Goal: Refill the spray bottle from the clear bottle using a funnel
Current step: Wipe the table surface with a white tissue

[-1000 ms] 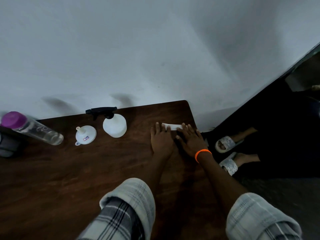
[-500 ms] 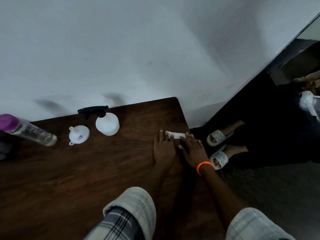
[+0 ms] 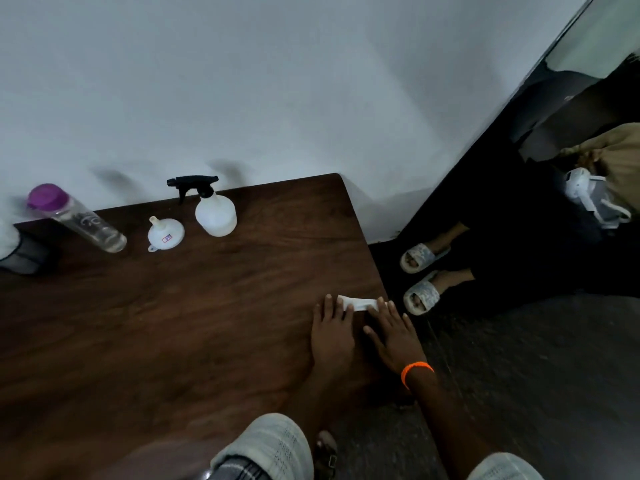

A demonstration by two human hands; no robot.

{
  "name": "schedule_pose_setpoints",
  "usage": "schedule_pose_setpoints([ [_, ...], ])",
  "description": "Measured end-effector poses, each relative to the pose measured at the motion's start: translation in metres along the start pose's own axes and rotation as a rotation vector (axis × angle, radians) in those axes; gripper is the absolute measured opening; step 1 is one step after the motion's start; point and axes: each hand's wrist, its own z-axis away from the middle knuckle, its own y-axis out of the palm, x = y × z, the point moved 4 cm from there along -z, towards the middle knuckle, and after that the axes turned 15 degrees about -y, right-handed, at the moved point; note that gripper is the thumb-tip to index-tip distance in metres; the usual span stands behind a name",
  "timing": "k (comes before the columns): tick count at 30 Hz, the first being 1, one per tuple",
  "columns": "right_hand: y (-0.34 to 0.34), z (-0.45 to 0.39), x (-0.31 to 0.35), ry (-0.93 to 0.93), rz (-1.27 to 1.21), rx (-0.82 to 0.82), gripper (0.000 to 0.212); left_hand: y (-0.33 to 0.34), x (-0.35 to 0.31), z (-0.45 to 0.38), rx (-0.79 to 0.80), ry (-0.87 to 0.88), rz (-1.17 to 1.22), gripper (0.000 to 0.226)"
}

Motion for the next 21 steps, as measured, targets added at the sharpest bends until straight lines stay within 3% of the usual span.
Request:
schedule_pose_setpoints([
  [3, 0.014, 0.036, 0.004, 0.007, -0.003, -0.006, 0.072, 0.015, -0.005, 0.033, 0.015, 0.011, 0.010, 0.071],
  [9, 0.046, 0.102, 0.023, 0.082, -0.018, -0.031, 0.073, 0.045, -0.008, 0.090, 0.041, 0.017, -0.026, 0.061],
  [14, 0.070, 0.137, 0.056, 0.128, -0.043, -0.072, 0.074, 0.064, 0.008, 0.127, 0.016, 0.003, 0.019, 0.070],
  [21, 0.090, 0.156, 0.110, 0.077, 0.005, -0.042, 0.074, 0.086, 0.054, 0.158, -0.005, -0.040, -0.018, 0.062],
])
